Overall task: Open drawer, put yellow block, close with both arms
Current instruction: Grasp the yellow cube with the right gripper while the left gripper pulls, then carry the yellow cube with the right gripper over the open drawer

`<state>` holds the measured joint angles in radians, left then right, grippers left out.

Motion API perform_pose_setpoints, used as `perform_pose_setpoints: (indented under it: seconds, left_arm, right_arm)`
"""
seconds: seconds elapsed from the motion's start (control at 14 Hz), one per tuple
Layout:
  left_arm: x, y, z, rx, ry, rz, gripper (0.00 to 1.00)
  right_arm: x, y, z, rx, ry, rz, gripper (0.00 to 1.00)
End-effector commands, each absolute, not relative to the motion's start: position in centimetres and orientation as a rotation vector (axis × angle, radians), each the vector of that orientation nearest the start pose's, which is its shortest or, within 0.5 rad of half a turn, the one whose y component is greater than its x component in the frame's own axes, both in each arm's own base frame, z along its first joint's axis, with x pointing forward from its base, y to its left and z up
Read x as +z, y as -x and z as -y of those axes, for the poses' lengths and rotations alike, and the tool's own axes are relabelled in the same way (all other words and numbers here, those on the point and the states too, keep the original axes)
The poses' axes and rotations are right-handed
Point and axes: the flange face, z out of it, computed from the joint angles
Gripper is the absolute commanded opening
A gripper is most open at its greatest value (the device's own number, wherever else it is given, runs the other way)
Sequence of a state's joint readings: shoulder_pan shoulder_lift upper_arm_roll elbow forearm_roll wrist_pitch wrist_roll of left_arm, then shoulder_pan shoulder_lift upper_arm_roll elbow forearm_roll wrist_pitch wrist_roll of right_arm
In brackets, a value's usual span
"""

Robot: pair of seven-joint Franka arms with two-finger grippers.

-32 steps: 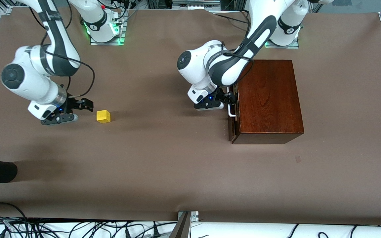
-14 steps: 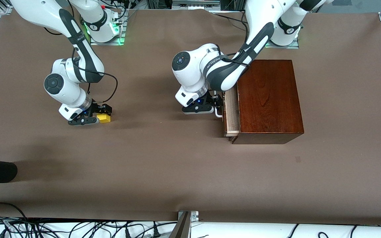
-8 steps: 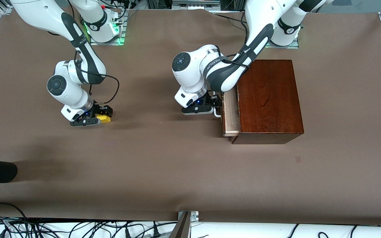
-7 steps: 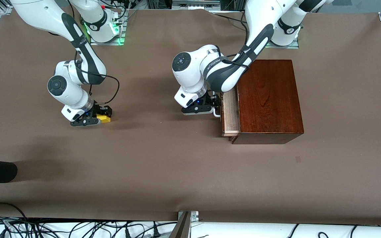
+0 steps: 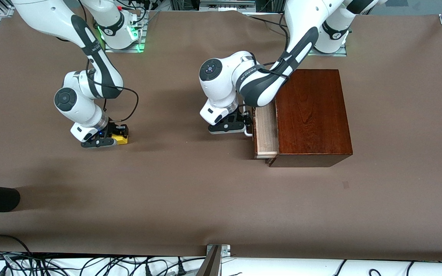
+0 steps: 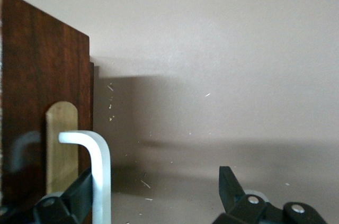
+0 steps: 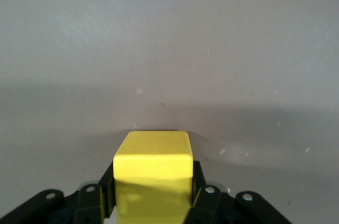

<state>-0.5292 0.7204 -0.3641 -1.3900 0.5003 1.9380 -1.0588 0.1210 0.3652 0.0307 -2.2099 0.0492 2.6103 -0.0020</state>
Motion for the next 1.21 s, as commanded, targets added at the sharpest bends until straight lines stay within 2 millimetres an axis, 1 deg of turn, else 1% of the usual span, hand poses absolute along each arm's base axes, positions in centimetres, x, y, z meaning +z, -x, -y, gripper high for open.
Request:
perform_pose_setpoints:
  seconds: [0.0,0.14,0.21,0.29,0.36,0.43,0.5,0.57,0.71,0.79,0.86,0.93,1.0,1.07,1.14]
  left_arm:
    - [31.3,-51.0,51.0,-0.134,2.922,0.051,1.0]
    - [33.2,-51.2,50.4,-0.128,2.894,0.062,1.0]
    - [34.8,-51.0,50.0,-0.131,2.88,0.045,1.0]
    - [36.5,-51.3,49.3,-0.136,2.874,0.032,1.0]
    - [38.8,-51.5,48.4,-0.12,2.887,0.024,1.0]
    - [41.0,-52.7,46.2,-0.064,2.922,0.042,1.0]
    - [43.8,-53.7,43.8,-0.022,2.958,0.055,1.0]
    - [46.5,-54.1,41.6,0.008,2.975,0.041,1.0]
    - [51.1,-54.7,37.2,0.017,2.975,0.037,1.0]
    - [52.9,-55.0,34.5,0.051,2.967,0.045,1.0]
    - [54.7,-55.1,32.2,0.065,2.961,0.038,1.0]
    - [56.0,-55.8,29.2,0.088,2.966,0.027,1.0]
    - [57.4,-56.1,26.4,0.125,2.992,-0.011,1.0]
    - [58.6,-56.7,23.0,0.163,3.032,-0.046,1.0]
    - [59.0,-57.6,19.2,0.203,3.066,-0.1,1.0]
  right_arm:
    - [26.5,-57.7,-9.3,-0.039,3.094,0.213,0.0]
    - [30.4,-60.0,-10.5,0.01,3.085,0.249,0.0]
    - [32.0,-60.9,-10.9,0.026,3.08,0.281,0.0]
    - [33.5,-61.6,-11.6,0.034,3.073,0.313,0.0]
    - [34.9,-62.0,-12.4,0.046,3.064,0.336,0.0]
    - [36.1,-62.2,-13.4,0.049,3.055,0.361,0.0]
    - [37.1,-62.2,-14.7,0.057,3.04,0.413,0.0]
    - [37.6,-62.1,-16.1,0.06,3.018,0.506,0.0]
    - [39.0,-61.5,-19.8,0.018,2.961,0.711,0.0]
    - [39.5,-61.0,-22.1,0.003,2.945,0.773,0.0]
    - [39.8,-60.4,-24.3,-0.008,2.929,0.825,0.0]
    - [40.1,-59.6,-26.6,-0.014,2.912,0.872,0.0]
    - [40.4,-58.3,-29.6,-0.029,2.892,0.938,0.0]
    - [41.0,-56.9,-32.7,-0.049,2.862,1.026,0.0]
    - [42.7,-55.7,-36.1,-0.101,2.829,1.103,0.0]
